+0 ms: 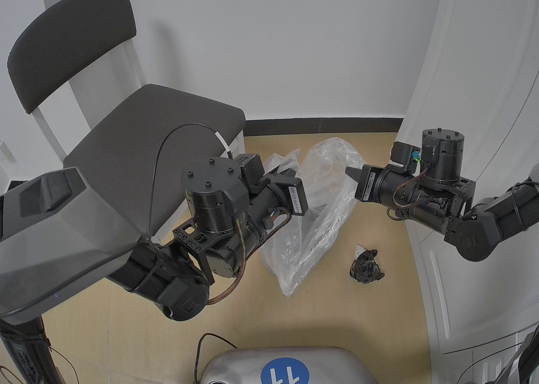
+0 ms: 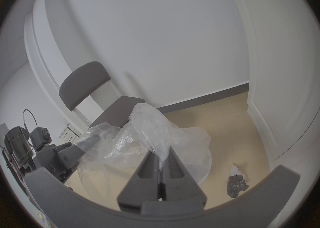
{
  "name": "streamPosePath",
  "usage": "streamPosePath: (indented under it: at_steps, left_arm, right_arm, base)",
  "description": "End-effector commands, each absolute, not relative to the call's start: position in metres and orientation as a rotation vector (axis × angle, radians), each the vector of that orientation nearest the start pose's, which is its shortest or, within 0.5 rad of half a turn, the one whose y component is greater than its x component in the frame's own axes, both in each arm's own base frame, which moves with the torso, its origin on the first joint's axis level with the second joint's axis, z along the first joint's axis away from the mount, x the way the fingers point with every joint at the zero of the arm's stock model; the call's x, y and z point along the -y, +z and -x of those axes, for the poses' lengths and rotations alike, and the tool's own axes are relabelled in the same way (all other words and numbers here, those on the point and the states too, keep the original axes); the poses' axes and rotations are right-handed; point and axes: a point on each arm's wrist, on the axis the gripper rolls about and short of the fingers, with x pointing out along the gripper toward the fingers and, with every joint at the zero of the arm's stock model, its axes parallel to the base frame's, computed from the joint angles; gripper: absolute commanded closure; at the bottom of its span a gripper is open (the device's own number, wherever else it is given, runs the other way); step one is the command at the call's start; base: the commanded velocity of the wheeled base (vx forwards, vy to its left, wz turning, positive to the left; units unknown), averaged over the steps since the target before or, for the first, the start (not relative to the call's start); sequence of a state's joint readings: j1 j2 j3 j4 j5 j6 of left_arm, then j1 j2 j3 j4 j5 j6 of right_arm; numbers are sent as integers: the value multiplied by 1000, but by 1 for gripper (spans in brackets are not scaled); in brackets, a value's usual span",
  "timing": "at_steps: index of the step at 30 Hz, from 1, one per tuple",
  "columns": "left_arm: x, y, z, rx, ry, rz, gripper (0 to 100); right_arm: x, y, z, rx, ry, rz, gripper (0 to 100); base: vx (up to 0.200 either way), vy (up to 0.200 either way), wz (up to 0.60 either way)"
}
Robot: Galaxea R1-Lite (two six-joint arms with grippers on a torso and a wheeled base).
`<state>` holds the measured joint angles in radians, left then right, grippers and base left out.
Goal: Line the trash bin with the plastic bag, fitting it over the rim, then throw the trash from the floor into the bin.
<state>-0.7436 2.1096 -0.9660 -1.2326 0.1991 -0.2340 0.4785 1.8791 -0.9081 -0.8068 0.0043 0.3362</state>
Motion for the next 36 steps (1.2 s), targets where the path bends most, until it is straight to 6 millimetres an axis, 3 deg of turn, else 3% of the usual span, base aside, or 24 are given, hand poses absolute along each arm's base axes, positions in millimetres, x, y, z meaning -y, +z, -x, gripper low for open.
streamPosePath:
  at_steps: [1, 21, 29, 36]
  left_arm:
    - [267, 126, -306, -3, -534, 260, 100]
    - [269, 111, -316, -29, -519, 259, 100]
    - [268, 103, -333, -23, -492, 280, 100]
    - [272, 105, -335, -17, -497, 308, 100]
  right_arm:
    - [-162, 156, -325, -266, 430, -285, 100]
    - [-174, 112, -351, -363, 408, -282, 100]
    - [-173, 109, -364, -354, 383, -329, 100]
    - [-156, 114, -375, -328, 342, -340, 100]
  base:
    - [0, 0, 0]
    - [0, 0, 0]
    - [0, 0, 0]
    - [0, 0, 0]
